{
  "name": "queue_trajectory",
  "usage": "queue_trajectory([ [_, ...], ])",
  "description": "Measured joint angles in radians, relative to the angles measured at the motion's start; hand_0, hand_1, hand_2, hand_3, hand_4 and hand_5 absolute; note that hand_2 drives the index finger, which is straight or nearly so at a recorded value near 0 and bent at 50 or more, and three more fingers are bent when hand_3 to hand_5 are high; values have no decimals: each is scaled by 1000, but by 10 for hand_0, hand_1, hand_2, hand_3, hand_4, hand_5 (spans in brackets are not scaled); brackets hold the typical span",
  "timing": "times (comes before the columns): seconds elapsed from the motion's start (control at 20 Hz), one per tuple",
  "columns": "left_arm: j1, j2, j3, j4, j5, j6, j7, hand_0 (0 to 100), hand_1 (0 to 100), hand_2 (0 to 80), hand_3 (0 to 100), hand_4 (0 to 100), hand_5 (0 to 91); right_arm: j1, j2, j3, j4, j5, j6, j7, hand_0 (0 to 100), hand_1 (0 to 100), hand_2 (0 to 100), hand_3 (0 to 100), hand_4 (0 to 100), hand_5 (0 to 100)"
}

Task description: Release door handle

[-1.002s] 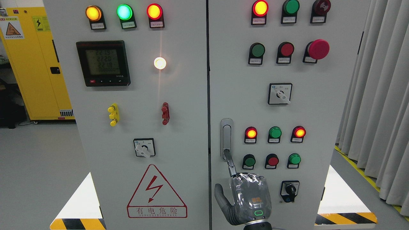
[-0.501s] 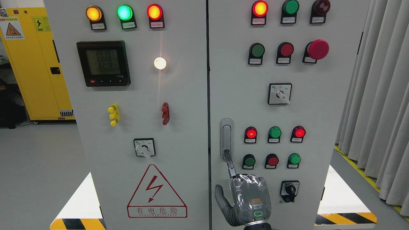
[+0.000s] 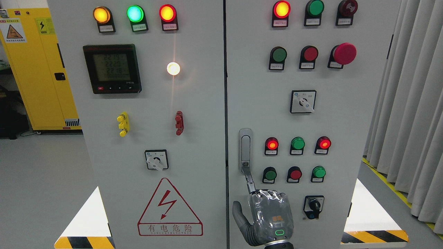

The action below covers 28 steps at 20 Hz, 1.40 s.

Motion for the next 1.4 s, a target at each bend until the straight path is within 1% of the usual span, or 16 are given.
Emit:
queue_trajectory([
  [0.7, 0, 0, 0, 0, 0, 0, 0, 120, 556, 0, 0, 0, 0, 10, 0, -1, 0, 0, 0, 12, 629, 467, 143, 1000, 1000, 1000],
  [1.05, 0, 0, 0, 0, 0, 0, 0, 120, 556, 0, 0, 0, 0, 15, -1, -1, -9, -2, 0, -4, 628, 468, 136, 1000, 1000, 1000],
  [1.4, 0, 0, 0, 0, 0, 0, 0, 120, 556, 0, 0, 0, 0, 19, -4, -1, -34, -3, -3, -6, 626, 467, 128, 1000, 1000, 1000],
])
